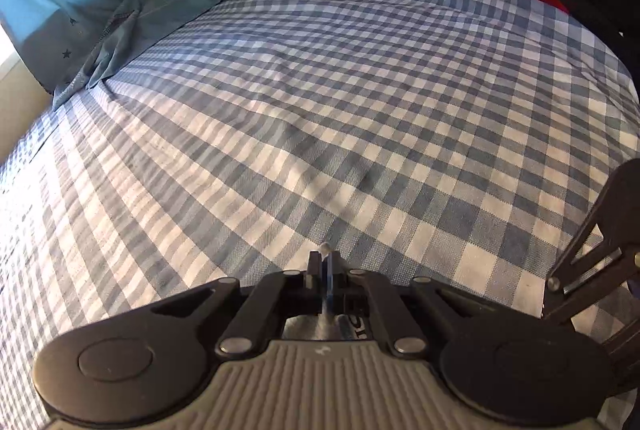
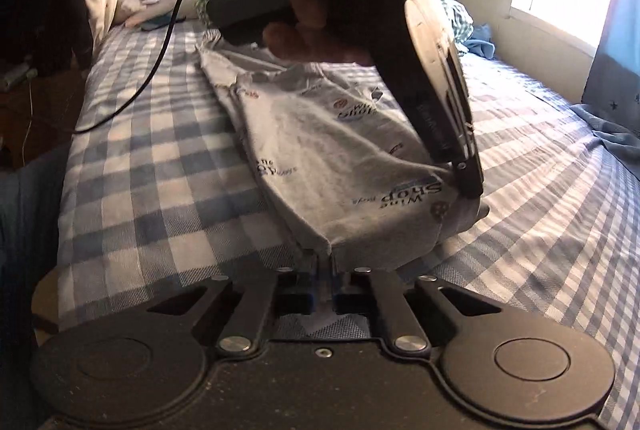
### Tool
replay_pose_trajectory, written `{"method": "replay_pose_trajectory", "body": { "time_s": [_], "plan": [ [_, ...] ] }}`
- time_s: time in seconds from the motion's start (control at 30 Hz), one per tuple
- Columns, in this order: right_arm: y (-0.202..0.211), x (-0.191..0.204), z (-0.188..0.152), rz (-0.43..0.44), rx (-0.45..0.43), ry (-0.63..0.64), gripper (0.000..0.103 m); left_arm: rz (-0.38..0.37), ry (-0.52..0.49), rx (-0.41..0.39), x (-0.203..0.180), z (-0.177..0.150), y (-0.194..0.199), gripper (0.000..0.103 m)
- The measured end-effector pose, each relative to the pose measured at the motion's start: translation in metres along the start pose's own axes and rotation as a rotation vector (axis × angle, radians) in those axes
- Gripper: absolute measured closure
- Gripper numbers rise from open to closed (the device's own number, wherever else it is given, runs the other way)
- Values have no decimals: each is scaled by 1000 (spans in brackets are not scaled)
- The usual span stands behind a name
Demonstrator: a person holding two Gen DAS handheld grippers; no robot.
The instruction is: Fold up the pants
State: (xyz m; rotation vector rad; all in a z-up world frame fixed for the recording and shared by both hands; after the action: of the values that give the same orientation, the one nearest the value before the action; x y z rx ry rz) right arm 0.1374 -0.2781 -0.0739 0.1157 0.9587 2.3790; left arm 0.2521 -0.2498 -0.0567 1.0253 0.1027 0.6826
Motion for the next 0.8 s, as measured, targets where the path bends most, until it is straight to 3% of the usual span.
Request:
{"method": "replay_pose_trajectory", "body": {
  "time_s": [0.2,0.47,0.53,0.6,0.63,0.7,0.8],
  "plan": [
    [20,13,0,-58,-25,-59,101,20,43,-24,0,-5,-7,102],
    [13,49,-26,-55,-35,-186,103,8,113,-66,3,-15,-27,100],
    [24,38,-25,-97,-86,-271,102,-6,175,-106,11,-22,-23,88],
    [42,19,-22,-195,-157,-363,88,-17,308,-154,30,-32,-7,52],
    [49,8,-21,-258,-188,-402,82,-19,390,-193,42,-41,4,46],
    [54,-12,-17,-353,-225,-486,74,34,491,-229,59,-65,25,41],
    [46,-29,-11,-389,-288,-593,60,246,548,-236,73,-117,56,37]
  ]
}}
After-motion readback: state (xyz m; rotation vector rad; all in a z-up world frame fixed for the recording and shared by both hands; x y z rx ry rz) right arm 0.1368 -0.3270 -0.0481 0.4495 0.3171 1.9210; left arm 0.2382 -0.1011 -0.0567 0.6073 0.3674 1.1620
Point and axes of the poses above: each gripper's, at about its wrist camera, not at the fingertips, and y roughly against the way its jaws point, x to its left, z to its top, the point moved 6 cm from there along -y, roughly the way its jaws point, and after that the axes turned 1 degree about z, right-handed, at the moved point
